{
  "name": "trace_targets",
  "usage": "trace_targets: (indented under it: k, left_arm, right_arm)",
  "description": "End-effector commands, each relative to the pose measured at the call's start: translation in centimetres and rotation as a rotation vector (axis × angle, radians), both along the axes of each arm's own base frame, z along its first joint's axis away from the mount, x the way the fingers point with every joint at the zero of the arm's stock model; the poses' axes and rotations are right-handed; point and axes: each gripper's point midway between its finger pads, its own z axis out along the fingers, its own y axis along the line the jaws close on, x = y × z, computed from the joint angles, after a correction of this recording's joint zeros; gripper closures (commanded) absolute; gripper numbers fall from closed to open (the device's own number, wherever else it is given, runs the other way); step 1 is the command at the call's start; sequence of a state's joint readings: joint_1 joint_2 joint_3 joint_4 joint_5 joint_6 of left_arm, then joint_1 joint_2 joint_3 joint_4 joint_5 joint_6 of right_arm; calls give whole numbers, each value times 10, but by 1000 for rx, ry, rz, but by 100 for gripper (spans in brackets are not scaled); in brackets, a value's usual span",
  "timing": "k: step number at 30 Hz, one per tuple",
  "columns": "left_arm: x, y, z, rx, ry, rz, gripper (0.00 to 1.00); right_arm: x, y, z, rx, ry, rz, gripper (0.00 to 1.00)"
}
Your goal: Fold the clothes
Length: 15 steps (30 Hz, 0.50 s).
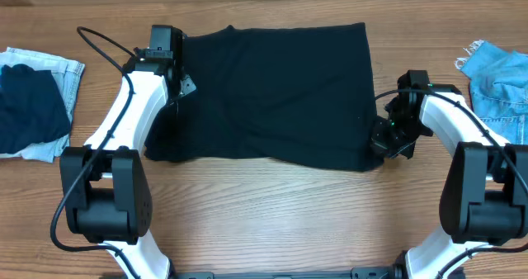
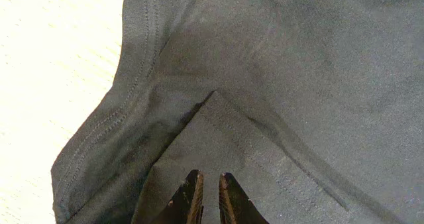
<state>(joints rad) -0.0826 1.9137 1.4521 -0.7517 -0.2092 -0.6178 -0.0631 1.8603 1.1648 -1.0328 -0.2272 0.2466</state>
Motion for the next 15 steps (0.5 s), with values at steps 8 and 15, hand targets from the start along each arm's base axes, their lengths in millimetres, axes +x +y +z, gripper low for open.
trace_targets:
  k: [8,15]
  left_arm:
    - [5,1,10,-6,-19,-16,86]
    - [5,0,10,-12,-18,-18,86]
  right_arm:
    - [34,-14,-1,-85,-115,-65,96]
    - [39,21,11,126,-146,-9,96]
